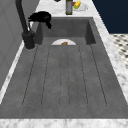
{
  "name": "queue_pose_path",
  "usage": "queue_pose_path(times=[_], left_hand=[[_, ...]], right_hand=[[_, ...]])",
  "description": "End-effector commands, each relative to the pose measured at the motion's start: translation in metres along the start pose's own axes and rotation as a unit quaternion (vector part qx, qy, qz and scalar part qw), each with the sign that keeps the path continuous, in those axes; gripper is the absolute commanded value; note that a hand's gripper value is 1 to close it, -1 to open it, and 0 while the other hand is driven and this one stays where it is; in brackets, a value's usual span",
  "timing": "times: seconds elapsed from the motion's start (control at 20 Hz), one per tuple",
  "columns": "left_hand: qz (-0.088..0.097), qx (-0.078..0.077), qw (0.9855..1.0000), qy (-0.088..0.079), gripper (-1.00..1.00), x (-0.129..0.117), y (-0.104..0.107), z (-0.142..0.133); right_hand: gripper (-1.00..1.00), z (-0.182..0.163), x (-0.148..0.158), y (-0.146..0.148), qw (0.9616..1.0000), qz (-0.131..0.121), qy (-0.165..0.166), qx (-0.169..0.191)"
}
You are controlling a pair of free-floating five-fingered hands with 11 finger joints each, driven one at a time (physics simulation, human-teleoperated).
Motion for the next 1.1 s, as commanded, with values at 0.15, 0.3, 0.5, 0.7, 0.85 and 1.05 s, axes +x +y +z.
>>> queue_pose_path(times=[0.15, 0.3, 0.5, 0.7, 0.85, 1.05], left_hand=[[0.0, 0.0, 1.0, 0.0, 0.0, 0.0, 0.0, 0.0], [0.0, 0.0, 1.0, 0.0, 0.0, 0.0, 0.0, 0.0], [0.0, 0.0, 1.0, 0.0, 0.0, 0.0, 0.0, 0.0], [0.0, 0.0, 1.0, 0.0, 0.0, 0.0, 0.0, 0.0], [0.0, 0.0, 1.0, 0.0, 0.0, 0.0, 0.0, 0.0], [0.0, 0.0, 1.0, 0.0, 0.0, 0.0, 0.0, 0.0]], right_hand=[[-1.0, 0.018, -0.006, 0.011, 0.9968, -0.052, -0.061, -0.003], [-1.0, 0.026, -0.009, 0.013, 0.9954, -0.059, -0.076, 0.0], [-1.0, 0.04, -0.016, 0.012, 0.9928, -0.076, -0.091, 0.013], [-1.0, 0.056, -0.022, 0.011, 0.9887, -0.097, -0.114, 0.018], [-1.0, 0.073, -0.032, 0.005, 0.9868, -0.103, -0.123, 0.018], [-1.0, 0.103, -0.043, 0.0, 0.9848, -0.117, -0.127, 0.02]])
